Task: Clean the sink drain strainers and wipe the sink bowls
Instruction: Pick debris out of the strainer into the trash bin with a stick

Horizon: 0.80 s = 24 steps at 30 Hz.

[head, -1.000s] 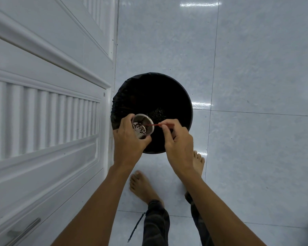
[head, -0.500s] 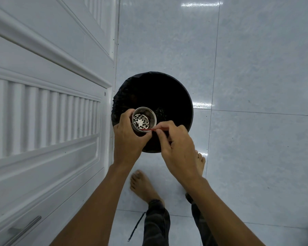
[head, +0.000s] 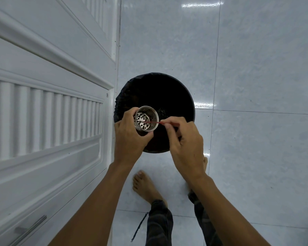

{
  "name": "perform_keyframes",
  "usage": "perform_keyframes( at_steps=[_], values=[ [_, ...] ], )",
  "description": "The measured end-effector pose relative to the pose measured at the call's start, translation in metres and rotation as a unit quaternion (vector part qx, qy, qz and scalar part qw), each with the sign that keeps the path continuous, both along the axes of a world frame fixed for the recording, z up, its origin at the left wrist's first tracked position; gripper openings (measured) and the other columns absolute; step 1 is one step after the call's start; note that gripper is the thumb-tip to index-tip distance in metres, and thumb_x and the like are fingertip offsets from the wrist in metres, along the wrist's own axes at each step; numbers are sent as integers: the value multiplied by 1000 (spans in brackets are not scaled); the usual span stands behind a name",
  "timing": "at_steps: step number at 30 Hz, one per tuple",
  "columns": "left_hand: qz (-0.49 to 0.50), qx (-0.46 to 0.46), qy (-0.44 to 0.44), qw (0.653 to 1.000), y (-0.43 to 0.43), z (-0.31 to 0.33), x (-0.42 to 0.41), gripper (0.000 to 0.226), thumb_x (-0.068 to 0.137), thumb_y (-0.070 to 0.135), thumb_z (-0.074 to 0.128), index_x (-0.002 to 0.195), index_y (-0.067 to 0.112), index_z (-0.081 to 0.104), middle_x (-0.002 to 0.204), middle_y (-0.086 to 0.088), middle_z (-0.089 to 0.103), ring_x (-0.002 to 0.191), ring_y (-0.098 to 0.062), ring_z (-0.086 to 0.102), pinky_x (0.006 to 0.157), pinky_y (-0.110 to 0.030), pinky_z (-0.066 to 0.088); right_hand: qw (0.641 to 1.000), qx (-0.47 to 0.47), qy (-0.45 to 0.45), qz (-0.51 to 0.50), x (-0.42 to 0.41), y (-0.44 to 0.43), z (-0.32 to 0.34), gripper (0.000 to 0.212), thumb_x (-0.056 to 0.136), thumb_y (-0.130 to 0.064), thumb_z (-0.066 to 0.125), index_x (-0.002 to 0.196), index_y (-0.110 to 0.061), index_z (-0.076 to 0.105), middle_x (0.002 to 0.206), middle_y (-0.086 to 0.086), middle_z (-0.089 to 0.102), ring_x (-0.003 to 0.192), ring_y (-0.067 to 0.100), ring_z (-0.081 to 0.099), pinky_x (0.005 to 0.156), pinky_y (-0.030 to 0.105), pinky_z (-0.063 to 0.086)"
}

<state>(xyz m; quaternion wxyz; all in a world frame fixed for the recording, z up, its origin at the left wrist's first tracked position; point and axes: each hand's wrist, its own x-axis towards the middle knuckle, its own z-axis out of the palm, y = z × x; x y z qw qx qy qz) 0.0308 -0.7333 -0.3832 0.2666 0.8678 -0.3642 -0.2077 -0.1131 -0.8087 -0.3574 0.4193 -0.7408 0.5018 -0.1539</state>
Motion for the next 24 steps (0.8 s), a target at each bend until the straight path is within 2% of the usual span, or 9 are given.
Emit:
perform_keyframes(
  at_steps=[2,4,7,9,11,14,15,20,24],
  values=[
    [-3,3,-4,1000,1,0,1,76,73,28,89,136,15,49,128,3,59,108,10,36,102,-39,45,999,-2,19,40,-1,5,-1,19,103,-33,56,119,-30,65,96,-8,64,83,4,54,66,8,44],
    [-12,10,-17,1000,2,-2,1,77,72,29,90,136,14,49,127,2,60,108,9,38,102,-39,44,998,-2,54,15,-4,3,-4,19,103,-32,56,118,-30,65,95,-6,64,82,4,53,63,8,42],
    [-30,29,-28,999,5,-4,2,77,73,31,88,137,15,49,126,2,60,112,-7,52,104,-40,41,999,-4,43,-8,-4,-2,-6,17,103,-32,56,117,-31,64,93,-9,62,82,4,52,62,9,41],
    [-43,39,-38,998,5,-7,2,77,73,31,88,137,15,50,125,1,60,113,-15,56,104,-38,40,999,-1,16,41,-3,2,-6,16,103,-34,54,117,-33,61,93,-14,59,81,1,52,63,9,45],
    [-58,44,-43,996,6,-9,2,76,73,31,88,137,14,51,127,0,60,114,-19,57,103,-38,39,996,1,34,79,-4,4,-9,15,103,-35,52,115,-33,60,95,-13,61,82,2,52,64,10,46],
    [-85,57,-51,994,8,-10,4,76,73,34,86,138,13,52,130,-2,60,116,-22,58,102,-37,37,995,3,79,61,-7,-4,-18,17,104,-29,53,116,-25,64,99,-4,66,87,9,56,68,25,56],
    [-88,62,-51,993,9,-11,5,76,73,33,86,138,13,52,130,-3,60,116,-23,58,102,-35,35,995,-2,80,57,-7,-7,-19,18,104,-29,54,117,-23,65,99,-2,67,87,11,57,68,27,57],
    [-83,77,-46,993,7,-12,10,80,72,34,86,141,11,51,129,-7,62,117,-27,58,101,-37,35,994,-18,34,99,-6,0,-20,15,103,-29,54,116,-28,61,100,-7,66,87,4,52,67,13,48],
    [-75,86,-25,993,8,-14,12,87,72,45,83,143,12,44,127,-4,61,115,-22,57,103,-36,35,996,-9,69,53,-9,-1,-24,19,103,-28,55,118,-22,66,100,-2,68,88,9,56,68,22,54]
  ],
)
